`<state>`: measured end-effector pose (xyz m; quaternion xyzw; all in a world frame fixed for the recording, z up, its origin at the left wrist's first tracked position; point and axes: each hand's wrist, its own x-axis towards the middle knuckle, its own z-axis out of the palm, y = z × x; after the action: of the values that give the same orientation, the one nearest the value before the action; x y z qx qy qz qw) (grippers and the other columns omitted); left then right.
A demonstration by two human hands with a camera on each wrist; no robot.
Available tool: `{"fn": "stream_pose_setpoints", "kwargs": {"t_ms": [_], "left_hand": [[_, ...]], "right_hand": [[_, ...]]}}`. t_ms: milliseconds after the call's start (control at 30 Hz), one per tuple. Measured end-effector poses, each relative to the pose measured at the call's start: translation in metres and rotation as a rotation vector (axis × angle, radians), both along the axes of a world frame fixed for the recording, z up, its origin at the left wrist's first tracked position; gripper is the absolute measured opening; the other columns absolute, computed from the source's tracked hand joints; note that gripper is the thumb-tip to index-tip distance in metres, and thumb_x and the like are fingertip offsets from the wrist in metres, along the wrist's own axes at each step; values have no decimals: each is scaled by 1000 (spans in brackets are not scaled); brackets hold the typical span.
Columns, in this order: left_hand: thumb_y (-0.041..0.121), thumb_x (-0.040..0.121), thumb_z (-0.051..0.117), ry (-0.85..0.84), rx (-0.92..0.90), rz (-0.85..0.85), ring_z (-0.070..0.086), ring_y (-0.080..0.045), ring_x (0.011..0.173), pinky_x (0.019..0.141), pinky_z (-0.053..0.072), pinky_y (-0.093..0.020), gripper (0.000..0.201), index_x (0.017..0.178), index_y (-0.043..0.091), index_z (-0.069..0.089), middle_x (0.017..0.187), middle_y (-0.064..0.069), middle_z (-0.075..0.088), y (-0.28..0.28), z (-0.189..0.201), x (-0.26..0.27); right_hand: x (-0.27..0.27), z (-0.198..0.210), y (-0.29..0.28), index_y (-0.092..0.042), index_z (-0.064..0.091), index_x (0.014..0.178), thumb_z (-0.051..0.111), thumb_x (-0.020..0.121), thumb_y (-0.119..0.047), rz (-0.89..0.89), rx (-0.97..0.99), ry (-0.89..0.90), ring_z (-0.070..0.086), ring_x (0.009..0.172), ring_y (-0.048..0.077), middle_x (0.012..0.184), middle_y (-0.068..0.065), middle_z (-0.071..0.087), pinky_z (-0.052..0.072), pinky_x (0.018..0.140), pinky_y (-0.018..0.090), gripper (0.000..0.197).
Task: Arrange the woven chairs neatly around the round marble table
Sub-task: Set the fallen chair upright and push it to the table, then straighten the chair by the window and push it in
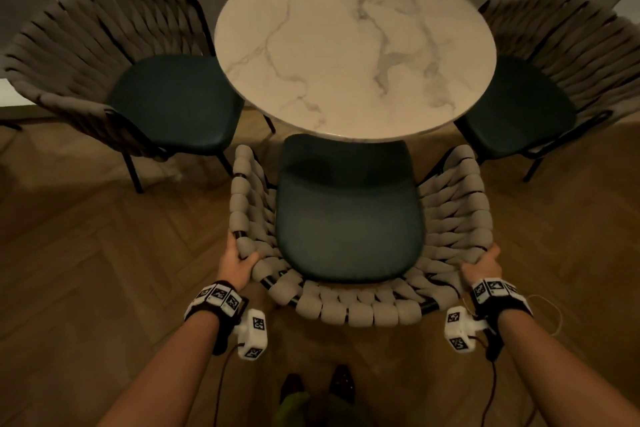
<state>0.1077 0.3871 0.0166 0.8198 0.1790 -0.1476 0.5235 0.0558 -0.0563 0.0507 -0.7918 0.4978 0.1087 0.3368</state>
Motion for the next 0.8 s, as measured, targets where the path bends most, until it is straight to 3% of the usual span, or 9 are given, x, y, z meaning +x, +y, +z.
{"fn": "stream_pose_setpoints", "kwargs": {"t_ms": [200,300,367,433,533,633,733,800], "left_hand": [[16,86,63,57,-7,13,50,-34,124,104,42,-50,88,149,28,4,141,-15,47,-9,0,13],[42,75,70,190,-46,9,51,-38,123,100,45,-58,103,141,49,-8,146,-13,42,3,-5,15],[50,70,71,198,-77,5,49,-36,126,102,44,-56,107,142,46,-8,148,-12,41,11,-1,14],[47,76,69,168,-59,-19,46,-28,129,104,44,-48,97,147,37,4,146,-8,44,12,26,6],[41,83,65,145,-34,29,51,-24,119,90,52,-41,76,145,37,22,126,0,49,31,46,-10],[41,83,64,149,69,52,62,-29,106,89,53,-45,60,138,31,40,115,-8,60,67,49,-22],[37,84,65,146,95,96,66,-27,90,71,52,-37,46,126,25,52,105,-11,65,118,51,-22],[38,83,65,141,117,123,65,-28,91,73,53,-42,38,119,28,55,102,-11,67,157,56,-16]], "right_hand": [[14,-7,-11,-11,11,147,61,86,-5,-1,-13,-35,53,112,49,129,34,49,47,92,53,79],[12,-3,-10,-13,4,149,62,86,-5,11,1,17,51,116,48,135,33,44,45,93,51,86],[14,4,-7,-12,1,150,64,86,-6,44,-3,40,39,129,47,148,27,30,38,102,54,90],[16,11,3,-11,3,150,63,85,-9,145,-104,125,20,138,46,157,17,13,29,109,58,89],[19,20,33,-15,17,148,66,83,-23,498,-335,262,8,143,41,159,11,3,21,112,60,82],[40,26,86,-21,27,144,65,82,-33,729,-388,241,9,144,34,159,8,6,26,112,53,74],[78,38,162,-24,33,141,65,82,-33,867,-284,177,13,144,32,158,7,10,30,110,50,67],[108,50,218,-24,37,138,65,82,-31,983,-222,121,16,143,32,158,7,13,32,109,50,63]]}}
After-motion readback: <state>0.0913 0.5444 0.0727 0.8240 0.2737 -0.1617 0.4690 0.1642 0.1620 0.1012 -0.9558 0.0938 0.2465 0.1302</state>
